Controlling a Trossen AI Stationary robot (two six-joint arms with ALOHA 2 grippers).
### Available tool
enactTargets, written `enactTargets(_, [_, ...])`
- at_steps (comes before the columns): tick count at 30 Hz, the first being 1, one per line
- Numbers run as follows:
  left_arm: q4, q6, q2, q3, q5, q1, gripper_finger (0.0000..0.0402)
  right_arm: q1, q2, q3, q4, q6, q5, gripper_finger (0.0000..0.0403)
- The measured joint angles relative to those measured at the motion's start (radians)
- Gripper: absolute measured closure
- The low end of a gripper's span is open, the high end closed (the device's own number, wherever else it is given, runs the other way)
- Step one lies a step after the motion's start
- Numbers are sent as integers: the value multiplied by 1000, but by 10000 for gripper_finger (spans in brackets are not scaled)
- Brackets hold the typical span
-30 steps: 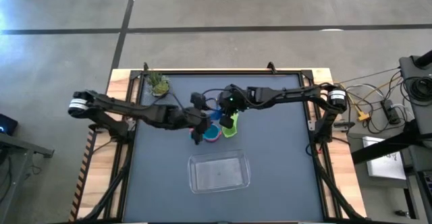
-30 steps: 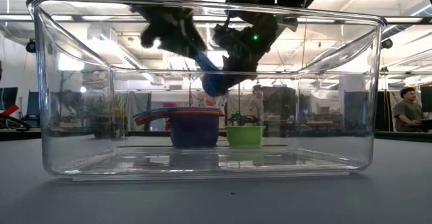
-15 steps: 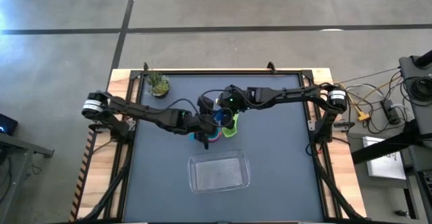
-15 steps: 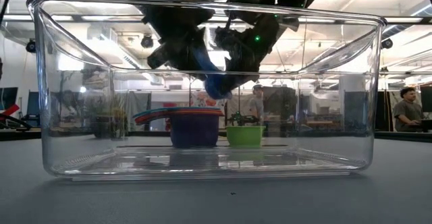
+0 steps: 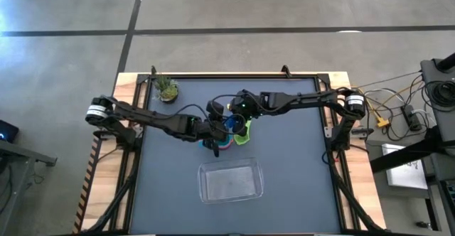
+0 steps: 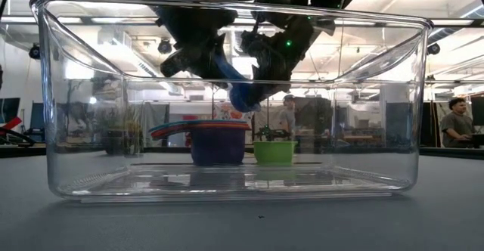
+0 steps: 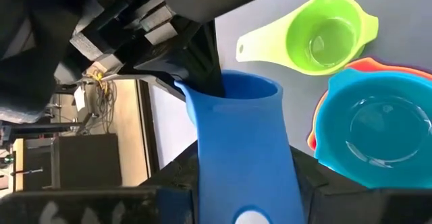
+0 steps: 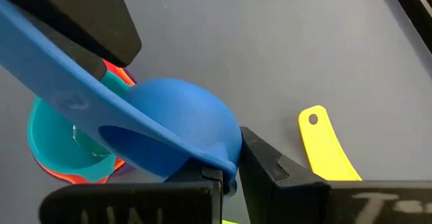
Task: Nest measuring cups in basket
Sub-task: Stack the blue measuring cup on top of the light blue measuring cup
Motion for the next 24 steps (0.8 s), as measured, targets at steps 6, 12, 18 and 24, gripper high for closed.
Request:
enactTargets(6, [-18,-33,0,0,0,0,301,0,-5,0,-11,-26,-1,363])
enactTargets(12, [-44,-170,-4,0,0,-9,303,3,-59,0,-70,-64,-1,321])
enactTargets(18, [-68,-325,-26,-6,11,-40,305,7,-143,0,-133,-55,-16,285])
enactTargets(24, [-92,-473,-57,-60,73,-77,306,18,-210,-16,-165,-56,5,269])
